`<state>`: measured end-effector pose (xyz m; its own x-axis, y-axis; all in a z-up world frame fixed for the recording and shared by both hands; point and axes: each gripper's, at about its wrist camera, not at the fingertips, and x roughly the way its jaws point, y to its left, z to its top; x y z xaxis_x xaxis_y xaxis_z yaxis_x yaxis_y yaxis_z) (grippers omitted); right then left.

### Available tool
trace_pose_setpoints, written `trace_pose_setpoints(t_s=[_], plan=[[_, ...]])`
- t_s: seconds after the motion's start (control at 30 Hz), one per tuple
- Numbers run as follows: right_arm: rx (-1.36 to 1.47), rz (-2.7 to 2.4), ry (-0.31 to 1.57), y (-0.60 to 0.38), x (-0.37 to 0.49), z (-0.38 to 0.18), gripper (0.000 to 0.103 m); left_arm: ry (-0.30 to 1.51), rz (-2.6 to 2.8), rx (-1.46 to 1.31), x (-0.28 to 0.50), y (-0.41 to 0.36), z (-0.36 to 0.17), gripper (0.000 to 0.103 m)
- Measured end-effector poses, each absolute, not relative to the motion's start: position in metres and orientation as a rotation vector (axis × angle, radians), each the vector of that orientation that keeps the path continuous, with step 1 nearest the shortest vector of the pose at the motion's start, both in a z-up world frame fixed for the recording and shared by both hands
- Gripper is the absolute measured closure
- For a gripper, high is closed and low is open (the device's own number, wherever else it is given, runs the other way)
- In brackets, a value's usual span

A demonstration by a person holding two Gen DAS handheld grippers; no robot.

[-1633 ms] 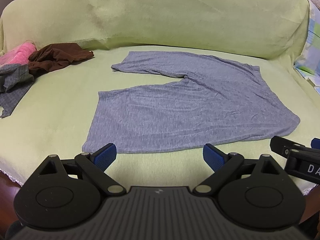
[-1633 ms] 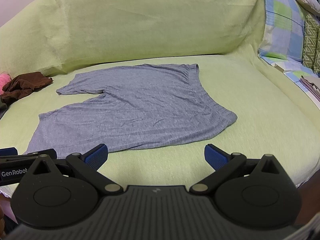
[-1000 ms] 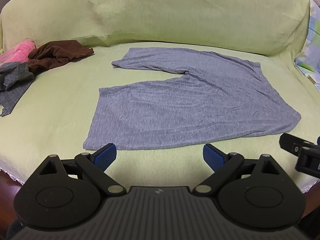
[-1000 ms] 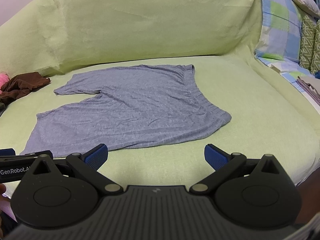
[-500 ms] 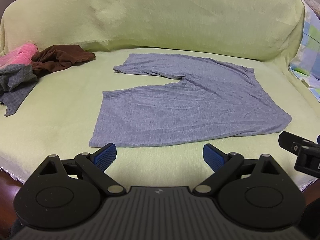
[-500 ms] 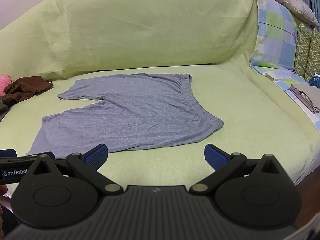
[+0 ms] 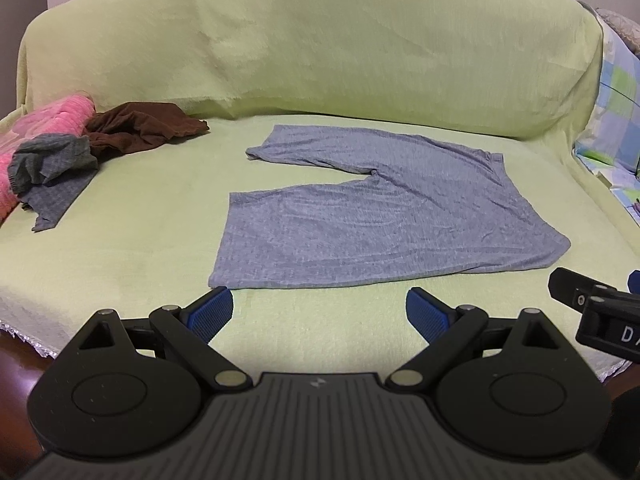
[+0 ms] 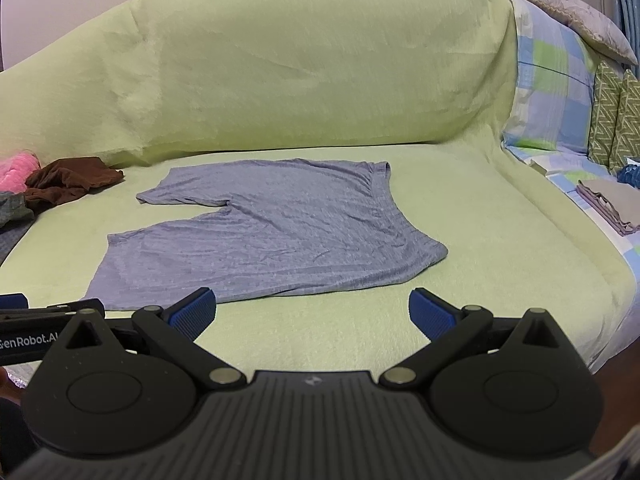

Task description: Fold clothes

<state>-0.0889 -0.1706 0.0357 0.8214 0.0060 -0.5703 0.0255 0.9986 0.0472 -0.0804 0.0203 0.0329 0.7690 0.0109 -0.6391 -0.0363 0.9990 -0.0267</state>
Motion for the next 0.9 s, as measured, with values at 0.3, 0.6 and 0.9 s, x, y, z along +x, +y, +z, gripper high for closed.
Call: trace_pose_setpoints(t_s=[0.3,0.6,0.9], plan=[[0.052,-0.009,0.604,-0.17,-0.095,0.04,0.001,0.687,0.031,-0.036,-0.084,0.021,0.038,0.008],[0.034,0.0,0.612,-0.164,-0.09,0.041,0.001,0.694,0.036,-0.039,-0.075,0.023,0.039,0.008],[0.036,0.022,0.648,-0.172,-0.058,0.023,0.001,0.737,0.042,0.006,-0.039,0.026,0.024,0.008]])
